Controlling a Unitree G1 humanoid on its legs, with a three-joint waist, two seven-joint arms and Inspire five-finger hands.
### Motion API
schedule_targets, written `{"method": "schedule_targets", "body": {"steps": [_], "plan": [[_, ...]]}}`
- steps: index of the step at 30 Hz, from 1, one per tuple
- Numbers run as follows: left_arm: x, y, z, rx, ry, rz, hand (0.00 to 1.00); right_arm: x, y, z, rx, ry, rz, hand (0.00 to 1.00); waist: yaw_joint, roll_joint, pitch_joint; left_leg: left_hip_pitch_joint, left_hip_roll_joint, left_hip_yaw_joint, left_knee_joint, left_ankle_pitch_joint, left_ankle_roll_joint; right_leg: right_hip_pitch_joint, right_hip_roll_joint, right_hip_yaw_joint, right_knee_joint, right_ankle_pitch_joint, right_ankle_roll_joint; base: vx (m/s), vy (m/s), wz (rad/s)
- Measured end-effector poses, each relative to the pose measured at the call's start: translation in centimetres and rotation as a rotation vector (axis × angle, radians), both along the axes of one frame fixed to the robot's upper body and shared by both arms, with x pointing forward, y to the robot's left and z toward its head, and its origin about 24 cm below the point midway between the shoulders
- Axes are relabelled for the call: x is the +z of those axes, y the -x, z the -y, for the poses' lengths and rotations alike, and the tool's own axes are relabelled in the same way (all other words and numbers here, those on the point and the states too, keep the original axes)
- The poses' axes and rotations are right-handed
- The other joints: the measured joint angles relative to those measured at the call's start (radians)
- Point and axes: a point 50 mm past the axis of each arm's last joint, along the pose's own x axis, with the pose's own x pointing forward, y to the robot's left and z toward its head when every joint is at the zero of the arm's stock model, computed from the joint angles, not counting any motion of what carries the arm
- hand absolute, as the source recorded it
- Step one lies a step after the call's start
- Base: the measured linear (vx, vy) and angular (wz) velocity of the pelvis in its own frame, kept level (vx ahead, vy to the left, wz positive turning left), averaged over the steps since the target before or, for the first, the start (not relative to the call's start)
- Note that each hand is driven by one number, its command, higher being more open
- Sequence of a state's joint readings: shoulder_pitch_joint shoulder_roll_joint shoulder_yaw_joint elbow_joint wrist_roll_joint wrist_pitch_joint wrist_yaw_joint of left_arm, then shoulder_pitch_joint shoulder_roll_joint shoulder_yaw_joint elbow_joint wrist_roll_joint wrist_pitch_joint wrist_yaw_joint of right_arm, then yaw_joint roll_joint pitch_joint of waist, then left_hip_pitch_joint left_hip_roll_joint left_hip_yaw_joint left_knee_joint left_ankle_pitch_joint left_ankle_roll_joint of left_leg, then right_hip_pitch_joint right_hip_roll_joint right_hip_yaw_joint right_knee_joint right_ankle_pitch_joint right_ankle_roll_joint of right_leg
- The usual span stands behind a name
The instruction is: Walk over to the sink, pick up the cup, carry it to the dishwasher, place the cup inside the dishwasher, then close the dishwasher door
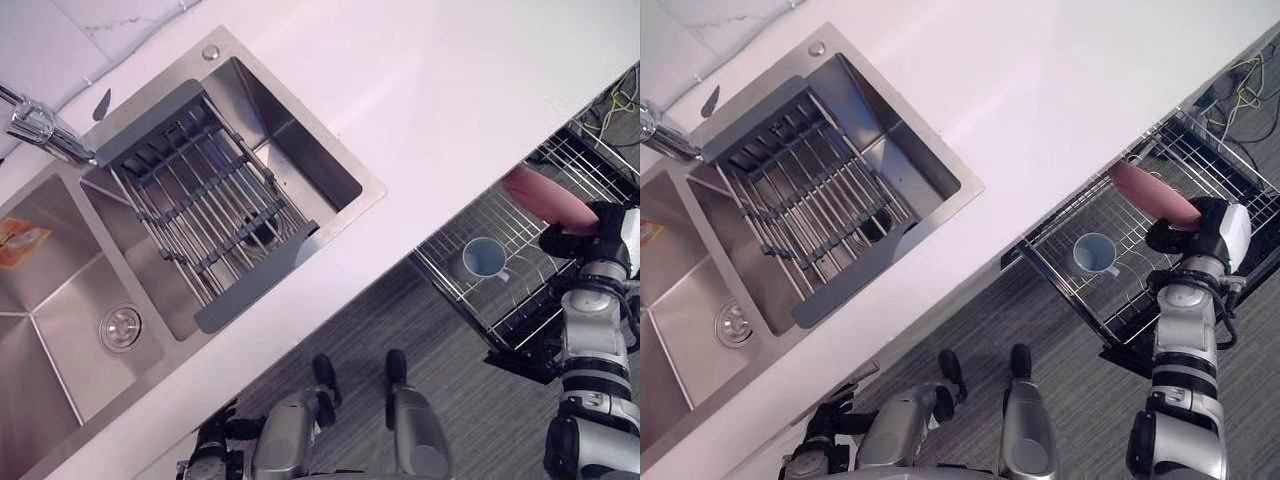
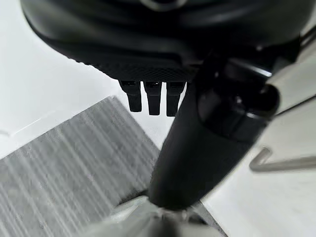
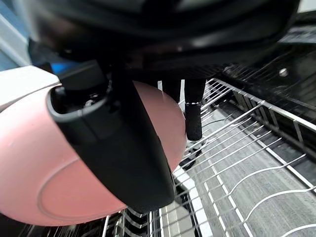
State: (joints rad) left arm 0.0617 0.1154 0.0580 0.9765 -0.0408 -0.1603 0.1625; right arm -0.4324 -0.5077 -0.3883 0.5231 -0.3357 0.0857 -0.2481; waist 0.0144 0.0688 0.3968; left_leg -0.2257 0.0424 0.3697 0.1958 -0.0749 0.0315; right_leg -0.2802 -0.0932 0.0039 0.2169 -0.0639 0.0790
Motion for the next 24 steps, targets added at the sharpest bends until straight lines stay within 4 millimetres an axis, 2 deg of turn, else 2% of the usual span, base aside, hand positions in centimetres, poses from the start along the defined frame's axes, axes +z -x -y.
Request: {"method": "schedule_targets", "body": {"steps": [5,6,9,10,18,24], "plan": [[0.3,-0.6,-0.4,0.006,-0.008,0.018,0.90,0.4,-1.0,-0.1,-0.001,-0.028,0.002,0.30,-0.001,-0.009,0.031,-0.016,-0.001,-0.003,0.001,0.002,0.001,-0.013,-0.001,-0.003,0.000,0.002,0.000,0.00,0.000,0.02],[0.3,-0.9,-0.3,0.005,-0.005,0.021,0.90,0.3,-1.4,-0.1,0.001,-0.048,-0.009,0.30,-0.001,-0.003,0.033,-0.019,-0.001,-0.005,0.002,0.003,0.002,-0.015,-0.001,-0.005,0.000,0.002,0.000,0.03,0.005,0.06],[0.8,-2.6,0.2,0.007,0.006,0.058,0.90,-0.3,-1.7,0.1,-0.003,-0.094,-0.041,0.30,0.002,-0.010,0.042,-0.033,0.001,-0.022,0.008,0.004,0.001,-0.017,-0.002,-0.018,0.000,0.002,0.000,0.02,-0.003,0.15],[0.9,-3.0,0.2,0.006,0.013,0.061,0.90,-0.4,-1.7,0.4,-0.011,-0.118,-0.049,0.90,0.003,-0.011,0.043,-0.036,0.001,-0.029,0.009,0.004,0.001,-0.017,-0.003,-0.025,0.000,0.002,0.001,0.01,-0.005,0.18],[1.2,-3.6,0.4,-0.007,0.029,0.077,0.90,-0.3,-2.0,0.9,-0.043,-0.189,-0.045,0.90,0.005,-0.012,0.043,-0.036,-0.006,-0.041,0.020,0.004,0.001,-0.004,-0.012,-0.036,0.000,0.002,0.001,-0.02,0.016,0.06],[1.2,-3.9,0.5,0.010,0.038,0.078,0.90,-0.1,-1.7,-0.3,-0.034,-0.174,0.000,0.90,0.003,-0.012,0.043,-0.036,-0.004,-0.039,0.026,0.004,0.003,-0.002,-0.010,-0.034,0.000,0.003,0.000,-0.04,0.002,0.00]]}}
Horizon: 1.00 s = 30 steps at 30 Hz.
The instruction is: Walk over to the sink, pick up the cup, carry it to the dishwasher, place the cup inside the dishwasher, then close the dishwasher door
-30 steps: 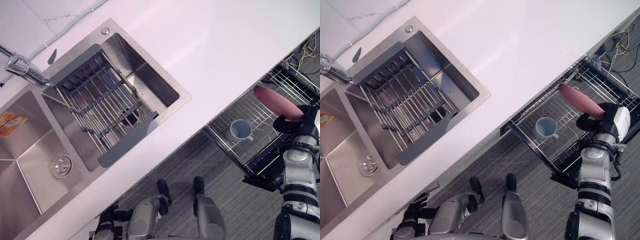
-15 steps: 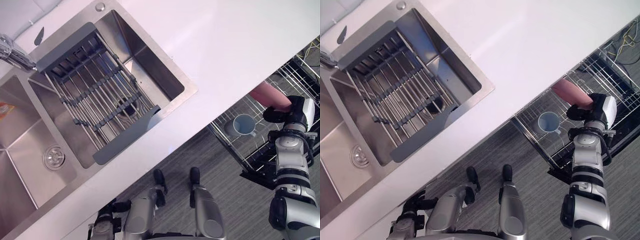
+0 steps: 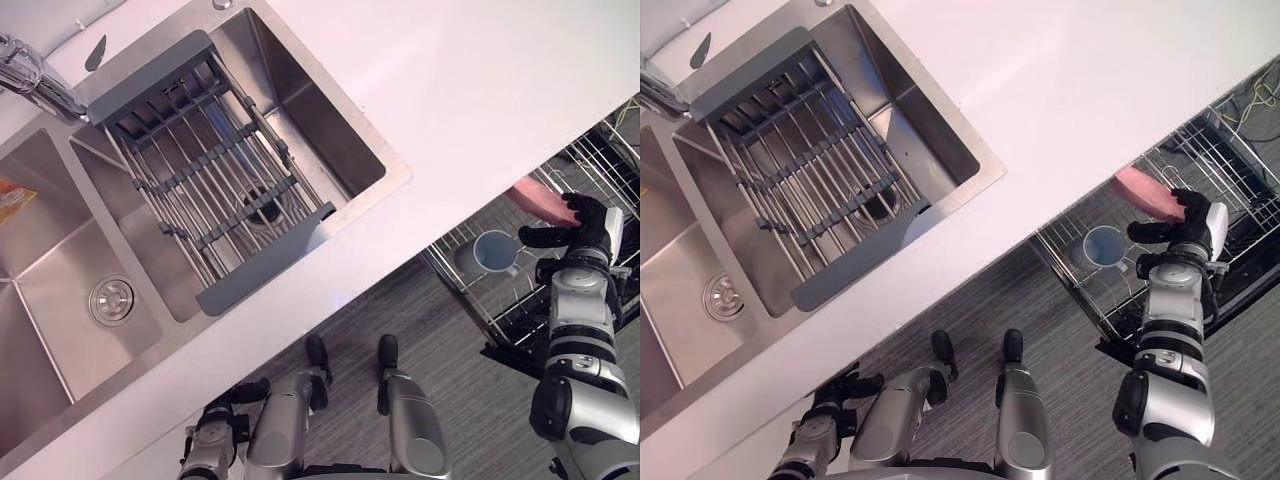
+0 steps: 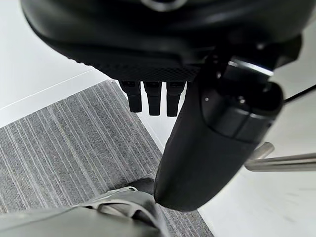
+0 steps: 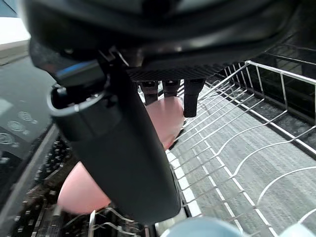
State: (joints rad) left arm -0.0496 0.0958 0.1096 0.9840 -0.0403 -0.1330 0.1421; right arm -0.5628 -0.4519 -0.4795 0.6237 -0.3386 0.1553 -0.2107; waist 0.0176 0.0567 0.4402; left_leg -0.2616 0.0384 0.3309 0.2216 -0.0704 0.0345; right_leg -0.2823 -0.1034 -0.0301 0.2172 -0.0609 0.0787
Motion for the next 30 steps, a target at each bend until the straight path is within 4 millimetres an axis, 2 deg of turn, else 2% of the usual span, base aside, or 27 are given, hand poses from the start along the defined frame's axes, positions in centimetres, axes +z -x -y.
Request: {"method": "schedule_targets", "body": {"steps": [6,11,14,16,19,23,30], "plan": [[-0.1,0.1,-0.1,0.009,-0.005,-0.020,0.90,1.4,2.1,-1.3,0.010,0.096,0.115,0.90,0.008,-0.001,0.000,0.014,0.006,0.004,-0.004,0.000,0.000,0.012,0.006,0.002,-0.004,0.001,0.000,0.00,-0.002,-0.01],[-0.2,0.3,-0.3,0.010,-0.010,-0.034,0.90,0.9,4.3,-2.7,0.021,0.129,0.155,0.90,0.016,-0.014,-0.006,0.039,0.007,-0.001,-0.012,0.000,0.000,0.044,0.008,-0.003,-0.017,0.001,0.000,0.00,-0.001,0.02],[-0.2,0.6,-0.6,0.011,-0.017,-0.039,0.90,-1.3,6.0,-3.5,0.012,0.094,0.118,0.90,0.020,-0.031,-0.017,0.052,0.005,-0.010,-0.018,0.000,-0.001,0.063,0.007,-0.012,-0.028,0.001,0.000,0.00,-0.001,0.08],[-0.3,1.0,-0.9,0.012,-0.024,-0.048,0.90,-3.7,7.3,-3.9,0.000,0.050,0.053,0.90,0.021,-0.046,-0.033,0.058,0.003,-0.016,-0.020,0.001,-0.002,0.075,0.007,-0.019,-0.035,0.001,0.000,0.02,-0.001,0.07],[-0.4,1.3,-1.2,0.009,-0.029,-0.058,0.90,-5.8,8.8,-4.0,-0.016,0.015,-0.015,0.90,0.021,-0.057,-0.045,0.068,0.001,-0.020,-0.021,0.001,-0.002,0.089,0.005,-0.024,-0.040,0.001,0.000,0.01,0.004,0.04],[-0.6,1.7,-1.3,-0.008,-0.042,-0.083,0.90,-7.1,10.5,-4.0,-0.027,-0.005,-0.066,0.90,0.022,-0.065,-0.067,0.078,0.001,-0.020,-0.019,0.000,-0.003,0.100,0.005,-0.025,-0.040,0.001,-0.001,0.00,0.002,0.01],[-1.1,3.0,-1.6,-0.009,-0.048,-0.128,0.90,-6.8,13.1,-3.8,-0.055,0.026,-0.058,0.90,0.021,-0.075,-0.112,0.092,0.007,-0.014,-0.001,-0.024,-0.008,0.123,0.008,-0.024,-0.042,-0.004,-0.005,-0.01,0.004,-0.02]]}}
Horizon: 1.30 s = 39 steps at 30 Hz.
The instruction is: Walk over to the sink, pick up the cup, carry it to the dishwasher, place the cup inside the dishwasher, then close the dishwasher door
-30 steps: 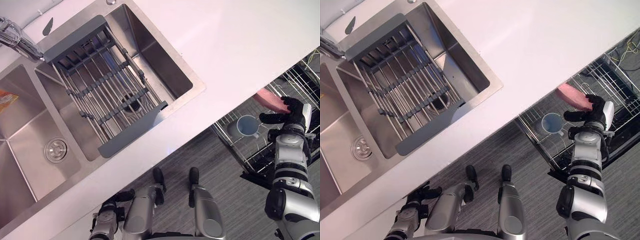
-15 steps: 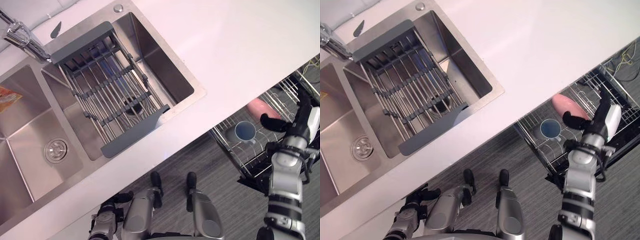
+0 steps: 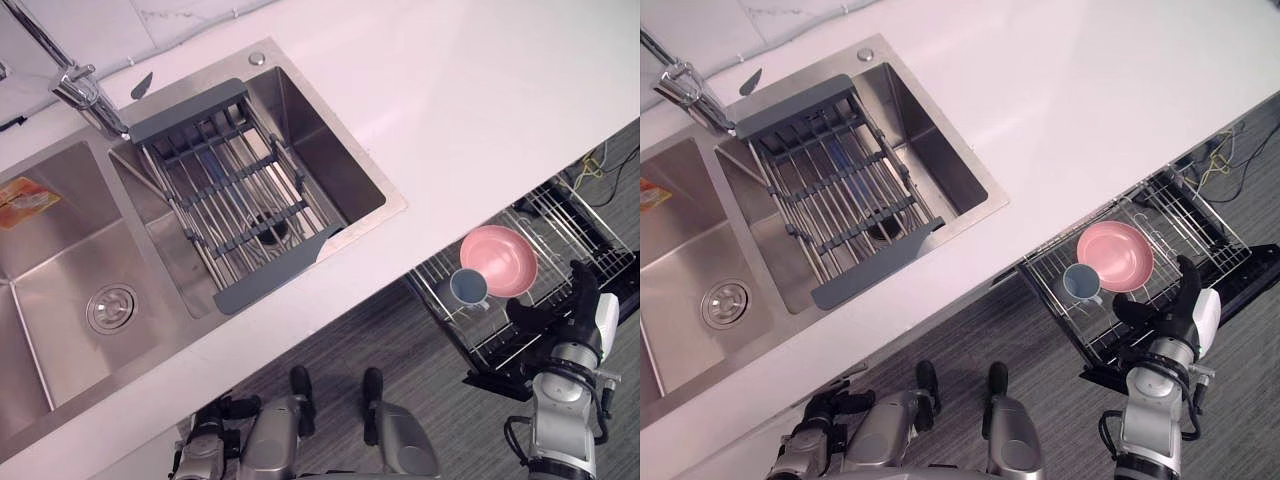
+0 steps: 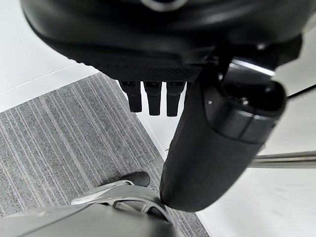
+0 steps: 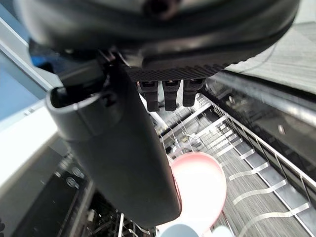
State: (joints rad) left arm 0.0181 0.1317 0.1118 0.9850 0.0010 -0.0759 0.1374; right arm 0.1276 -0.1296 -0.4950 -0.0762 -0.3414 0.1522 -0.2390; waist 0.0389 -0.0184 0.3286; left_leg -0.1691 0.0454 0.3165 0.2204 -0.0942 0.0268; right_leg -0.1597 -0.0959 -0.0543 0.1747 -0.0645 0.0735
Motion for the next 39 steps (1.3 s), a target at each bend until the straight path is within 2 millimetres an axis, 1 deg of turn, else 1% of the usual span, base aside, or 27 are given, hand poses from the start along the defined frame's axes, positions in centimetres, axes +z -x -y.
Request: {"method": "schedule_targets", "body": {"steps": [3,5,7,8,10,11,14,16,17,18,20,22,25,29,32,33,35,37,38,39], "plan": [[-0.2,0.5,-0.1,0.014,0.003,-0.014,0.90,0.2,1.6,0.5,-0.052,-0.010,0.044,0.90,0.000,-0.002,-0.013,0.009,0.005,0.002,0.018,-0.013,0.001,0.018,0.002,0.000,-0.001,-0.004,0.000,0.00,0.000,0.00],[-0.3,0.8,-0.2,0.029,0.006,-0.019,0.90,0.0,2.4,0.6,-0.073,-0.022,0.058,0.90,-0.001,-0.004,-0.017,0.014,0.009,0.004,0.028,-0.022,0.001,0.025,0.005,0.000,-0.001,-0.008,0.000,0.00,0.001,-0.02],[-0.5,1.7,-0.2,0.049,0.012,-0.037,0.90,-0.9,4.3,1.0,-0.140,-0.084,0.071,0.90,-0.004,-0.005,-0.043,0.019,0.012,0.006,0.039,-0.034,-0.001,0.035,0.006,0.001,-0.001,-0.014,0.000,0.02,0.002,-0.03],[-0.6,1.8,-0.2,0.051,0.013,-0.042,0.90,-1.2,4.8,1.1,-0.160,-0.097,0.071,0.90,-0.005,-0.005,-0.044,0.025,0.013,0.007,0.042,-0.039,-0.001,0.042,0.006,0.001,0.000,-0.017,0.000,0.04,0.008,-0.03],[-0.8,2.4,-0.3,0.071,0.018,-0.059,0.90,-2.3,6.9,1.5,-0.246,-0.168,0.086,0.90,-0.009,-0.005,-0.062,0.034,0.015,0.010,0.053,-0.052,-0.003,0.053,0.007,0.003,0.003,-0.025,0.001,0.04,0.010,-0.04],[-0.8,2.7,-0.3,0.080,0.020,-0.066,0.90,-2.7,7.2,1.5,-0.264,-0.185,0.091,0.90,-0.013,-0.006,-0.065,0.036,0.016,0.012,0.057,-0.055,-0.002,0.055,0.007,0.005,0.003,-0.026,0.001,0.03,0.012,-0.10],[-1.0,3.3,-0.4,0.103,0.024,-0.075,0.90,-4.6,8.3,2.0,-0.332,-0.283,0.094,0.90,-0.026,-0.006,-0.067,0.046,0.021,0.028,0.069,-0.066,-0.002,0.057,0.010,0.022,0.013,-0.031,0.002,0.00,0.014,-0.15],[-1.0,3.3,-0.4,0.107,0.024,-0.075,0.90,-7.0,9.4,2.2,-0.406,-0.412,0.089,0.90,-0.026,-0.006,-0.067,0.047,0.023,0.036,0.071,-0.068,-0.004,0.052,0.011,0.030,0.018,-0.032,0.001,-0.02,0.002,-0.10],[-1.0,3.3,-0.4,0.109,0.025,-0.076,0.90,-7.5,9.6,2.2,-0.422,-0.443,0.088,0.90,-0.027,-0.005,-0.067,0.047,0.024,0.039,0.071,-0.069,-0.004,0.050,0.011,0.032,0.019,-0.032,0.001,-0.02,-0.003,-0.12],[-1.0,3.4,-0.4,0.113,0.027,-0.077,0.90,-8.5,10.2,2.3,-0.450,-0.505,0.083,0.90,-0.027,-0.004,-0.068,0.046,0.027,0.045,0.075,-0.073,-0.006,0.047,0.013,0.037,0.022,-0.032,0.001,-0.02,-0.003,-0.11],[-1.0,3.5,-0.4,0.121,0.029,-0.078,0.90,-9.6,10.5,2.5,-0.476,-0.571,0.081,0.90,-0.028,-0.001,-0.072,0.036,0.032,0.056,0.084,-0.079,-0.008,0.029,0.016,0.049,0.033,-0.033,-0.001,-0.03,0.005,-0.18],[-1.1,3.5,-0.3,0.124,0.034,-0.078,0.90,-10.2,10.7,2.9,-0.488,-0.615,0.091,0.90,-0.028,0.007,-0.077,0.021,0.036,0.066,0.093,-0.082,-0.006,0.008,0.018,0.059,0.042,-0.033,-0.001,-0.03,0.013,-0.18],[-1.1,3.6,-0.3,0.132,0.037,-0.077,0.90,-10.7,10.5,3.9,-0.495,-0.671,0.109,0.90,-0.027,0.008,-0.078,0.014,0.042,0.081,0.103,-0.083,-0.003,-0.011,0.022,0.075,0.056,-0.033,-0.001,-0.02,0.007,-0.14],[-1.0,3.5,-0.4,0.131,0.042,-0.072,0.90,-10.5,8.9,5.2,-0.470,-0.703,0.140,0.90,-0.026,0.013,-0.076,-0.002,0.047,0.100,0.110,-0.082,-0.002,-0.043,0.026,0.094,0.071,-0.032,-0.001,-0.03,-0.001,-0.14],[-1.0,3.2,-0.2,0.132,0.051,-0.061,0.90,-9.7,6.9,5.8,-0.435,-0.726,0.196,0.90,-0.026,0.024,-0.071,-0.025,0.053,0.116,0.122,-0.082,-0.001,-0.077,0.031,0.111,0.088,-0.031,-0.001,-0.03,-0.004,-0.19],[-1.0,3.2,-0.3,0.134,0.051,-0.059,0.90,-9.3,5.6,5.8,-0.410,-0.734,0.224,0.90,-0.023,0.029,-0.065,-0.032,0.062,0.132,0.130,-0.084,0.000,-0.092,0.039,0.126,0.091,-0.028,-0.004,-0.02,-0.008,-0.27],[-0.9,3.1,-0.3,0.139,0.054,-0.056,0.90,-8.7,4.3,5.8,-0.377,-0.733,0.243,0.90,-0.017,0.035,-0.054,-0.032,0.070,0.151,0.136,-0.087,-0.001,-0.102,0.046,0.142,0.092,-0.024,-0.009,-0.03,-0.006,-0.35],[-0.9,2.8,-0.3,0.136,0.053,-0.047,0.90,-7.9,2.7,5.7,-0.317,-0.715,0.246,0.90,-0.013,0.044,-0.031,-0.032,0.079,0.167,0.141,-0.089,-0.004,-0.108,0.053,0.154,0.090,-0.019,-0.016,-0.04,-0.007,-0.26],[-0.8,2.7,-0.3,0.132,0.051,-0.044,0.90,-7.7,2.4,5.6,-0.304,-0.710,0.246,0.90,-0.012,0.046,-0.025,-0.032,0.081,0.169,0.142,-0.089,-0.004,-0.110,0.055,0.155,0.090,-0.018,-0.017,-0.03,-0.012,-0.18],[-0.8,2.7,-0.3,0.124,0.046,-0.046,0.90,-7.1,1.5,5.3,-0.261,-0.696,0.249,0.90,-0.009,0.048,-0.016,-0.032,0.087,0.178,0.145,-0.090,-0.005,-0.114,0.058,0.158,0.089,-0.016,-0.020,-0.02,-0.010,-0.21]]}}
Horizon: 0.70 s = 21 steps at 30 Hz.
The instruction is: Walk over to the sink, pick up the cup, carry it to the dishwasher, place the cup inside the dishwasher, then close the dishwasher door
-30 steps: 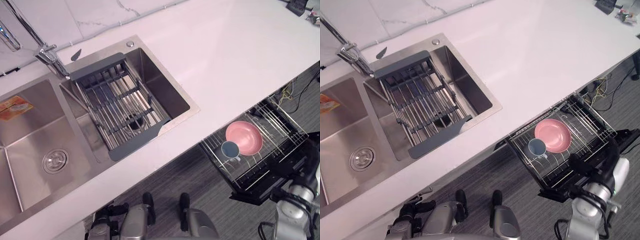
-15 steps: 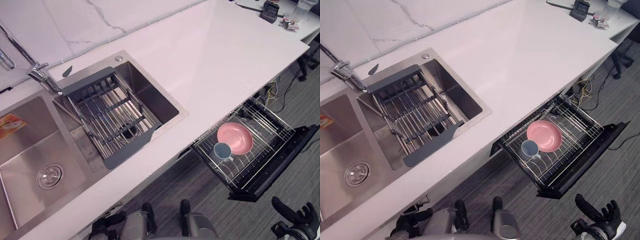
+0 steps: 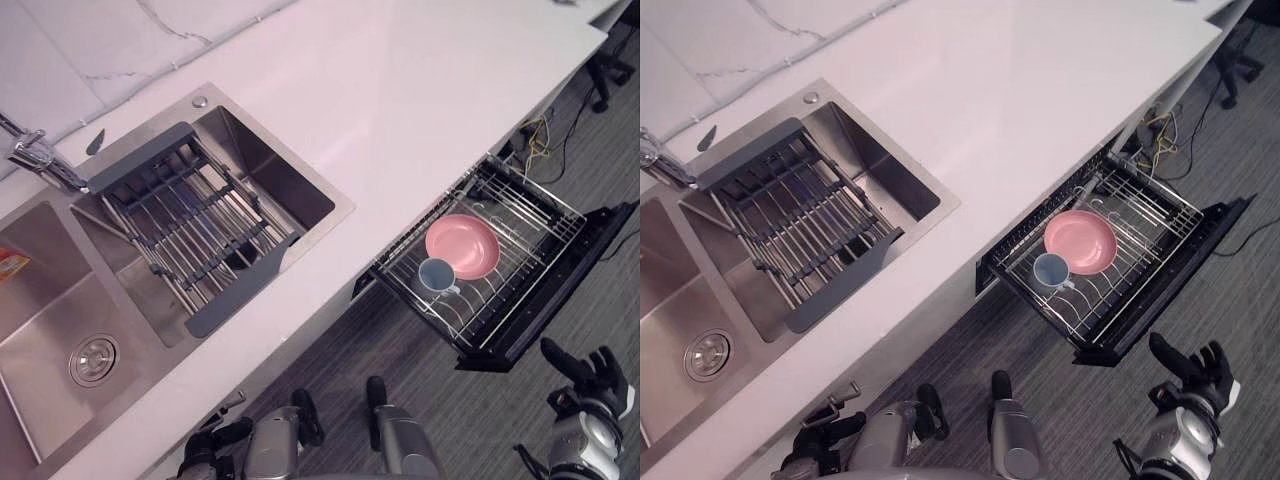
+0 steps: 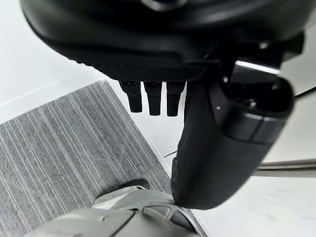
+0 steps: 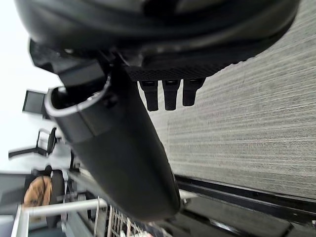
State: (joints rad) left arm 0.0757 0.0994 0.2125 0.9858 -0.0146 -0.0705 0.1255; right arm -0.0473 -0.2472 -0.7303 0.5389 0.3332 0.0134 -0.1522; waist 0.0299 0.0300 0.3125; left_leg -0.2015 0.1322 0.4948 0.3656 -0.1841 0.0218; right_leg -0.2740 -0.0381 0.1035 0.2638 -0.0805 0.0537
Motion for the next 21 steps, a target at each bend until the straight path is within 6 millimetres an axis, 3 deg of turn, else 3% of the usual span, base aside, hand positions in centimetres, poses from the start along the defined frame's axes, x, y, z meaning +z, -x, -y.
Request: {"method": "schedule_targets", "body": {"steps": [7,11,17,21], "plan": [[0.0,0.2,-0.1,-0.038,-0.020,-0.015,0.90,3.5,-2.8,-1.9,0.166,0.140,0.087,0.90,-0.003,0.008,0.048,-0.004,0.016,0.039,0.000,-0.001,-0.003,-0.020,0.006,0.010,-0.023,0.039,0.013,0.01,0.000,-0.21],[0.0,0.3,-0.1,-0.063,-0.029,-0.023,0.90,4.8,-4.3,-4.5,0.314,0.205,0.141,0.90,-0.002,0.009,0.048,-0.005,0.016,0.042,-0.010,0.004,-0.003,-0.010,0.007,0.013,-0.053,0.061,0.016,0.01,0.007,-0.02],[0.1,0.0,-0.3,-0.150,-0.069,-0.035,0.90,4.5,-5.1,-6.3,0.353,0.208,0.157,0.90,-0.009,0.009,0.048,0.015,-0.030,0.021,-0.093,0.060,0.003,0.025,-0.020,-0.006,-0.130,0.103,0.022,-0.02,0.008,0.14],[0.4,-1.1,-0.2,-0.213,-0.088,-0.018,0.90,3.6,-5.7,-7.3,0.403,0.220,0.134,0.90,-0.022,0.011,0.047,0.031,-0.065,-0.041,-0.159,0.113,0.005,0.062,-0.043,-0.066,-0.167,0.115,0.020,-0.05,-0.019,0.43]]}}
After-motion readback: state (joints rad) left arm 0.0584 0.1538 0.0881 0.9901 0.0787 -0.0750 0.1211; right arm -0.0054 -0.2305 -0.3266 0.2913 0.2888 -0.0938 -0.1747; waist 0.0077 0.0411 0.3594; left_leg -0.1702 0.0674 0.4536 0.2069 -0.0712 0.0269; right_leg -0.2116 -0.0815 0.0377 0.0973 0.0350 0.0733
